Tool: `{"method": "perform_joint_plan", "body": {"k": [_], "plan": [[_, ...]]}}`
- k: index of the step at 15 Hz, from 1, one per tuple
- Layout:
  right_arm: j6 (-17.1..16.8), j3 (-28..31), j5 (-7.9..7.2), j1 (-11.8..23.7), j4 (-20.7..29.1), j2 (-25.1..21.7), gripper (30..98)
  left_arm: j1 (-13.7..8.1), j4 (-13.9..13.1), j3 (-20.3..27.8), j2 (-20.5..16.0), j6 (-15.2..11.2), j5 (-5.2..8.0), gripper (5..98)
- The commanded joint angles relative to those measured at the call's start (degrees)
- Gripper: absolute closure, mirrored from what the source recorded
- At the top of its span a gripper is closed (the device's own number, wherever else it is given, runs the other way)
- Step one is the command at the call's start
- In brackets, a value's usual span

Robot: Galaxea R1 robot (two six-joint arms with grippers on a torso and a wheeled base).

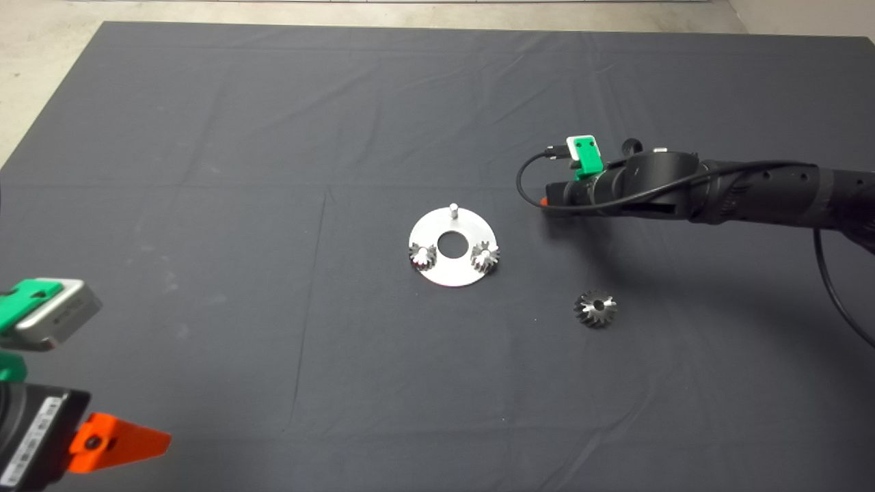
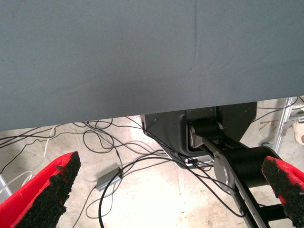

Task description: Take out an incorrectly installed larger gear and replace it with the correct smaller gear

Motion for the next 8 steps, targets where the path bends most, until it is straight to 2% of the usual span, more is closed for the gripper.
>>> {"method": "perform_joint_plan", "body": {"k": [1, 2, 4, 6, 8], "plan": [[0.43, 0.53, 0.07, 0.85, -1.44, -0.30, 75.4, 0.01, -0.64, 0.66, 0.07, 0.07, 0.28, 5.4], [0.27, 0.70, 0.07, 0.78, -1.44, -0.23, 78.0, 0.01, -0.64, 0.66, 0.07, 0.08, 0.28, 5.4], [0.27, 1.50, 0.04, 0.73, -1.44, -0.32, 78.2, 0.01, -0.64, 0.66, 0.07, 0.13, 0.28, 5.4], [0.27, 2.29, -0.02, 0.52, -1.53, -0.51, 82.1, 0.01, -0.64, 0.66, 0.07, 0.16, 0.28, 5.4], [0.27, 2.29, -0.02, 0.52, -1.53, -0.48, 82.9, 0.01, -0.64, 0.66, 0.07, 0.14, 0.19, 5.4]]}}
